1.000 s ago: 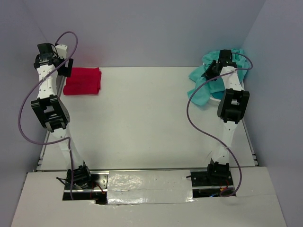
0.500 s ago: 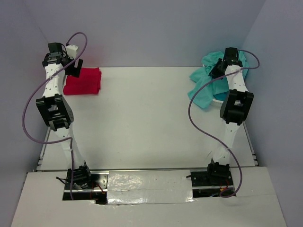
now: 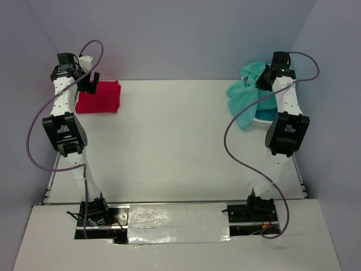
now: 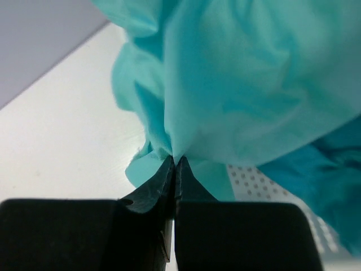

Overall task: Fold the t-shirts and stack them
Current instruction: Grab crumpled tshirt from bin with the right arm, then move the tshirt to the center of the board

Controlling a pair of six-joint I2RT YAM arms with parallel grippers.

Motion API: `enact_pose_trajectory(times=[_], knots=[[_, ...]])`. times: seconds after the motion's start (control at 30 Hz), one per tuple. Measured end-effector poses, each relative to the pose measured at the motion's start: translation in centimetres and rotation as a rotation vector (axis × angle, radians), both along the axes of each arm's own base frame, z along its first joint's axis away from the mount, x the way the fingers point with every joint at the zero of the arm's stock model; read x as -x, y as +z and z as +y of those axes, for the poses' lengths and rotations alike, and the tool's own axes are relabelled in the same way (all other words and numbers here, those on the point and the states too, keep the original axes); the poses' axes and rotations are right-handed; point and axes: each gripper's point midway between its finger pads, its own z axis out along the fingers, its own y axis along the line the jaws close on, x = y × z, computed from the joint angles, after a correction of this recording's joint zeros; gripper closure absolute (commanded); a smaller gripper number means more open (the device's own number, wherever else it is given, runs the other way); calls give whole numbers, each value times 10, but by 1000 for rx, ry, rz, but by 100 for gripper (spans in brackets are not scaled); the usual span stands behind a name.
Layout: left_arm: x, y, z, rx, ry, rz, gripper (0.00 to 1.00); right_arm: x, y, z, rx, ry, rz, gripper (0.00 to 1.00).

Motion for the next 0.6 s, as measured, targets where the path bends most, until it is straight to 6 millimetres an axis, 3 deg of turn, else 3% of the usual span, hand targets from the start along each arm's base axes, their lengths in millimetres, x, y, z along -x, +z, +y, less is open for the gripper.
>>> enact_pose_trajectory(times=[0.03, 0.13, 0.33, 0.43, 0.5, 0.6], knots=[[0, 3, -2, 11, 2, -6, 0, 9, 18, 0, 21, -3, -21, 100], [1, 20, -7, 25, -12, -42, 0, 35, 96, 4, 98, -6, -161, 100], [8, 73, -20, 34, -58, -143, 1, 114, 281, 23, 241, 3, -584, 100], [13, 92, -28, 45, -83, -177, 1, 153, 340, 41, 276, 42, -737, 100], [16, 99, -34, 60, -101, -190, 1, 175, 369, 64, 292, 103, -820, 100], [24, 105, -43, 97, -117, -197, 1, 207, 404, 131, 271, 283, -949, 100]])
